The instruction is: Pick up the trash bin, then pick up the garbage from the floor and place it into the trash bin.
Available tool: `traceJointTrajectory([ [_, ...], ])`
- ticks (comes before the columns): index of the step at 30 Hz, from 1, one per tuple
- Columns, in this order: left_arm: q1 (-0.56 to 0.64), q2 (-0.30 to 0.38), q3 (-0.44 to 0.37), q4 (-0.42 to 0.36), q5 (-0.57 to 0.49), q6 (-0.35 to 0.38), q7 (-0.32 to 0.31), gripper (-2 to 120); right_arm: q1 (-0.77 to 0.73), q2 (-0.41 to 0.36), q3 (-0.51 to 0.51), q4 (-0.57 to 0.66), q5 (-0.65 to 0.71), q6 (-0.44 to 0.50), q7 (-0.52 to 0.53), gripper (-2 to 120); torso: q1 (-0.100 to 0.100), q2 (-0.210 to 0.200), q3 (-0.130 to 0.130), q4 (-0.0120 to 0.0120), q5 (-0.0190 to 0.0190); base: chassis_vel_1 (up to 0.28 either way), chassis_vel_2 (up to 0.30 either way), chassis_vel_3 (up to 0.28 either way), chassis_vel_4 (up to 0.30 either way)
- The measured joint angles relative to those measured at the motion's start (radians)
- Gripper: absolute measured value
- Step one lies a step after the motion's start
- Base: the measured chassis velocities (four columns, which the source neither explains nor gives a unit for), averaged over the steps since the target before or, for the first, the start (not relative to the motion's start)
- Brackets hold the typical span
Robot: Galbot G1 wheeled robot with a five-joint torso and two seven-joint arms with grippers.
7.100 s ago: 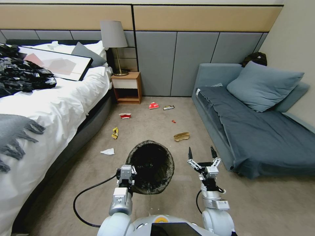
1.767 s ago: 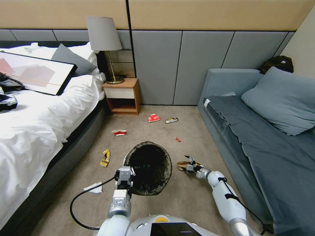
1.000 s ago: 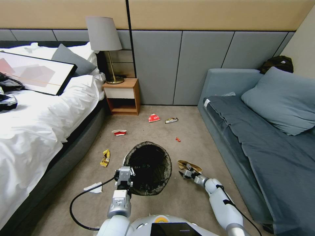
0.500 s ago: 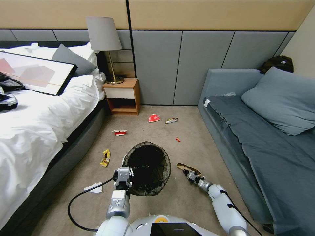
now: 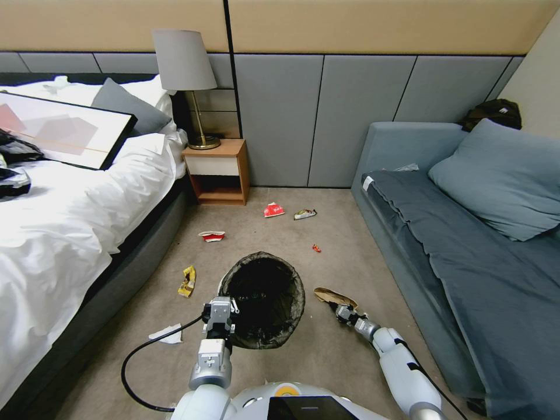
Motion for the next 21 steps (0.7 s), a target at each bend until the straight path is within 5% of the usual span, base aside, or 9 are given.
traceJointTrajectory([
  [11, -0.005, 0.002, 0.006, 0.004, -0.001, -0.002, 0.001, 1, -0.037, 0.017, -0.003, 0.172, 0.190, 0.042, 0.066, 0, 0.000, 0.000, 0.000, 0.0001, -0.0002, 0.000, 0.000, 0.000, 0.000],
  [21, -0.007, 0.001, 0.010, 0.004, -0.001, -0.003, 0.002, 1, -0.045, 0.015, -0.001, 0.181, 0.202, 0.026, 0.077, 0, 0.000, 0.000, 0.000, 0.0001, -0.0001, 0.000, 0.000, 0.000, 0.000],
])
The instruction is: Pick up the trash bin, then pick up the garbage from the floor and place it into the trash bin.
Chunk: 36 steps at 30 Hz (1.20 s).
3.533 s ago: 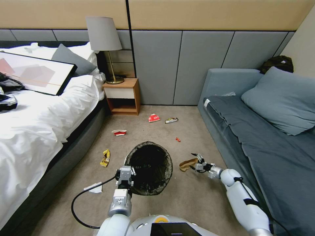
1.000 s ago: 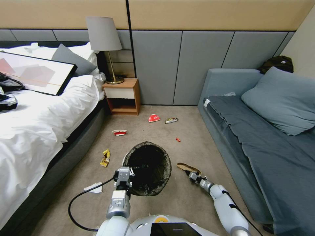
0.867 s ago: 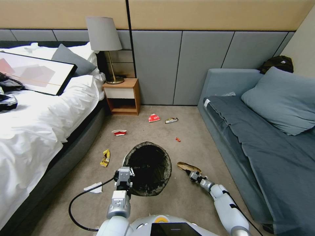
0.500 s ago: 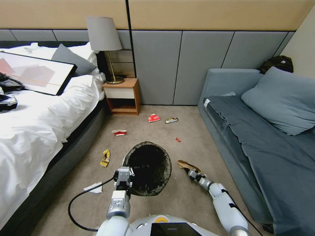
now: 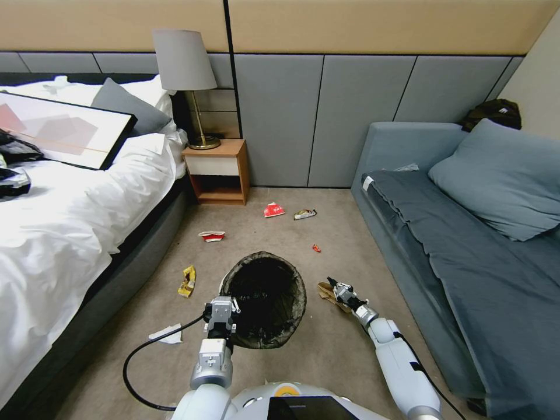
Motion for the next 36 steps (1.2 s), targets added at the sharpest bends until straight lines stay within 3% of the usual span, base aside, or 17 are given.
traceJointTrajectory([
  [2, 0.000, 0.000, 0.000, 0.000, 0.000, 0.000, 0.000, 1, -0.003, -0.001, -0.002, -0.007, -0.006, -0.008, 0.007, 0, 0.000, 0.000, 0.000, -0.0001, 0.0000, 0.000, 0.000, 0.000, 0.000],
  [6, -0.001, 0.000, 0.000, 0.000, 0.000, -0.001, 0.000, 1, -0.004, 0.004, -0.004, -0.035, -0.037, -0.019, 0.030, 14, 0.000, 0.000, 0.000, -0.0001, 0.0000, 0.000, 0.000, 0.000, 0.000],
  [17, 0.000, 0.002, 0.002, 0.000, 0.000, -0.001, 0.000, 1, 0.012, 0.015, -0.006, -0.094, -0.079, -0.044, 0.049, 58, 0.000, 0.000, 0.000, 0.0000, 0.0000, 0.000, 0.000, 0.000, 0.000],
  [22, 0.000, 0.001, 0.003, 0.000, 0.000, -0.002, 0.000, 1, 0.023, 0.014, -0.005, -0.106, -0.080, -0.051, 0.052, 71, 0.000, 0.000, 0.000, -0.0001, 0.0000, 0.000, 0.000, 0.000, 0.000],
  [28, 0.000, 0.002, 0.004, 0.000, 0.000, -0.002, 0.000, 1, 0.067, 0.014, 0.007, -0.189, -0.081, -0.060, 0.064, 96, 0.000, 0.000, 0.000, -0.0001, 0.0000, 0.000, 0.000, 0.000, 0.000],
  [36, 0.000, 0.002, 0.006, 0.000, 0.001, -0.003, 0.000, 1, 0.096, 0.013, 0.009, -0.260, -0.062, -0.082, 0.067, 100, 0.000, 0.000, 0.000, 0.0000, 0.0000, 0.000, 0.000, 0.000, 0.000],
])
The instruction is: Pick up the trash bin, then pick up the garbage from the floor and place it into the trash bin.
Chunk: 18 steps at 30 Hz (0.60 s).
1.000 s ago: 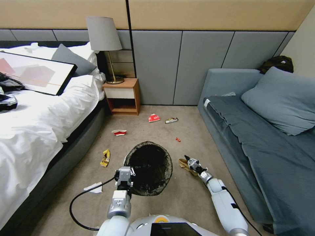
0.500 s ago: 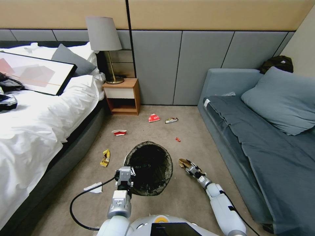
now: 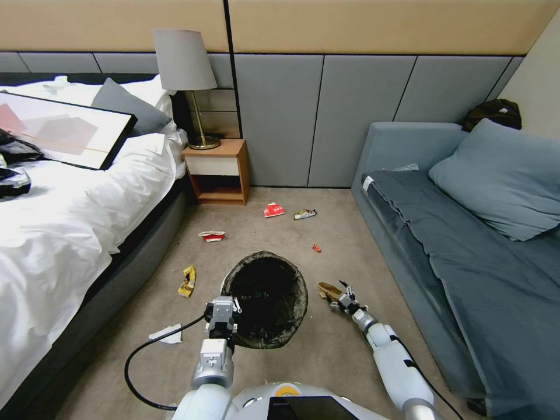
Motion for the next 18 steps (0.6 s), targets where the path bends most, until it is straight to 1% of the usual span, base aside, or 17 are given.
traceJointTrajectory([
  [6, 0.000, 0.000, 0.000, 0.000, 0.000, 0.000, 0.000, 1, 0.011, 0.004, -0.001, -0.041, 0.024, -0.022, -0.003, 100, 0.000, 0.000, 0.000, 0.0000, 0.0000, 0.000, 0.000, 0.000, 0.000],
  [12, 0.002, 0.000, -0.002, 0.000, 0.001, -0.001, -0.001, 1, 0.025, 0.007, -0.008, -0.092, 0.096, -0.054, -0.025, 96, 0.000, 0.000, 0.000, -0.0001, -0.0001, 0.000, 0.000, 0.000, 0.000],
  [13, 0.002, 0.000, -0.001, 0.000, 0.001, -0.001, -0.001, 1, 0.027, 0.008, -0.008, -0.100, 0.107, -0.055, -0.027, 92, 0.000, 0.000, 0.000, 0.0000, -0.0003, 0.000, 0.000, 0.000, 0.000],
  [14, 0.002, 0.000, -0.001, 0.000, 0.001, -0.001, -0.001, 1, 0.027, 0.008, -0.008, -0.100, 0.107, -0.055, -0.027, 92, 0.000, 0.000, 0.000, 0.0000, -0.0003, 0.000, 0.000, 0.000, 0.000],
  [17, 0.002, 0.000, -0.001, 0.000, 0.002, -0.001, -0.001, 1, 0.028, 0.008, -0.008, -0.109, 0.132, -0.055, -0.039, 80, 0.000, 0.000, 0.000, -0.0002, -0.0006, 0.000, 0.000, 0.000, 0.000],
  [18, 0.002, 0.000, -0.001, 0.000, 0.002, -0.001, -0.001, 1, 0.028, 0.008, -0.008, -0.109, 0.132, -0.055, -0.039, 80, 0.000, 0.000, 0.000, -0.0002, -0.0006, 0.000, 0.000, 0.000, 0.000],
])
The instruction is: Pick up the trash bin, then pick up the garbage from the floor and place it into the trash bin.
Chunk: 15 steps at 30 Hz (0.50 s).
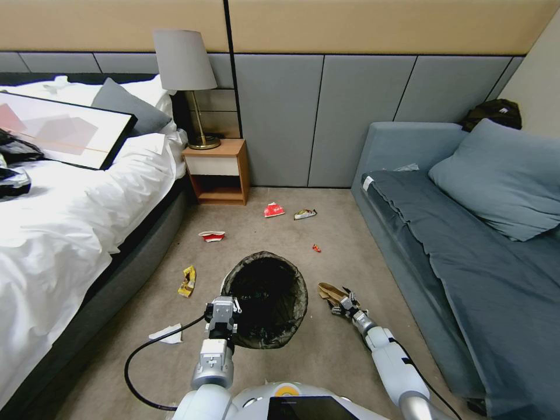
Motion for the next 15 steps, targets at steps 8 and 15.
traceJointTrajectory([
  [8, 0.000, 0.002, 0.003, 0.001, 0.000, 0.000, 0.000, 1, -0.011, -0.006, -0.001, 0.015, 0.009, 0.000, -0.002, 44, 0.000, 0.000, 0.000, 0.0003, 0.0006, 0.000, 0.000, 0.000, 0.000],
  [15, -0.001, 0.007, 0.005, 0.002, 0.000, -0.001, 0.000, 1, -0.024, -0.006, -0.001, 0.028, 0.008, 0.001, -0.003, 21, 0.000, 0.000, 0.000, 0.0003, 0.0008, 0.000, 0.000, 0.000, 0.000],
])
